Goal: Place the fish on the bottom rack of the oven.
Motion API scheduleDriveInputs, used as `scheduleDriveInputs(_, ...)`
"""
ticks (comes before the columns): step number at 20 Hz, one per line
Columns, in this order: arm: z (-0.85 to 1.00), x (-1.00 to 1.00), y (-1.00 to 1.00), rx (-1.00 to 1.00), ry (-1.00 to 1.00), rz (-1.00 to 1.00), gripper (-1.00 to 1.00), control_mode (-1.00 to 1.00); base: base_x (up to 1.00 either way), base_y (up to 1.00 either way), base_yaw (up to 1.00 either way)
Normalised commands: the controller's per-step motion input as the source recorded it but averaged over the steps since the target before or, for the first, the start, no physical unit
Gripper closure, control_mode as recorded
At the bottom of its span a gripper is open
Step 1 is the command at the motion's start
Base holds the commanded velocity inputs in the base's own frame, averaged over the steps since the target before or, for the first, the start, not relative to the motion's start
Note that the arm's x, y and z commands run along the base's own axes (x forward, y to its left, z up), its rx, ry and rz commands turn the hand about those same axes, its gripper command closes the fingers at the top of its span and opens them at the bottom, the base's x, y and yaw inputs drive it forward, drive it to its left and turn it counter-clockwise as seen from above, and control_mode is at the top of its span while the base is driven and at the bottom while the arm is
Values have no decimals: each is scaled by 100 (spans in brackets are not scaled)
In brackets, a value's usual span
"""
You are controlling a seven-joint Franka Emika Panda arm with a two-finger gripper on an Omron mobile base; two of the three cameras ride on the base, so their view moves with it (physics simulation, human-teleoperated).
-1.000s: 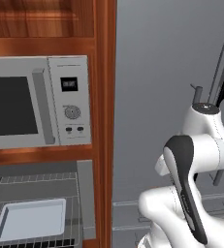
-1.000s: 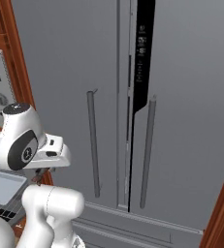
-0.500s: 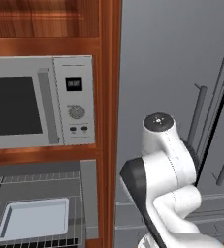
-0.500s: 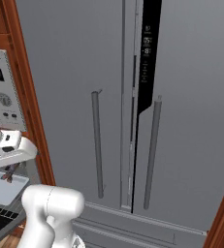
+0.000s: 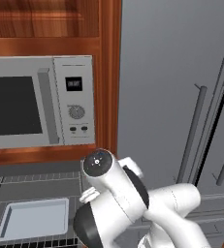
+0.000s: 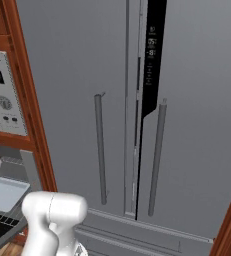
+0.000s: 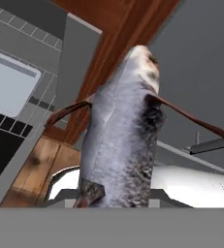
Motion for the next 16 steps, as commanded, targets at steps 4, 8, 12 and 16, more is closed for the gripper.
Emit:
scheduleDriveInputs(4,-90,13,100,16,0,4,100,-100,0,0,0)
scheduleDriveInputs(8,-97,49,100,13,14,5,100,-100,0,0,0)
scheduleDriveInputs(12,-86,71,100,0,7,1,100,-100,0,0,0)
scheduleDriveInputs(16,-94,97,100,0,0,0,100,-100,0,0,0)
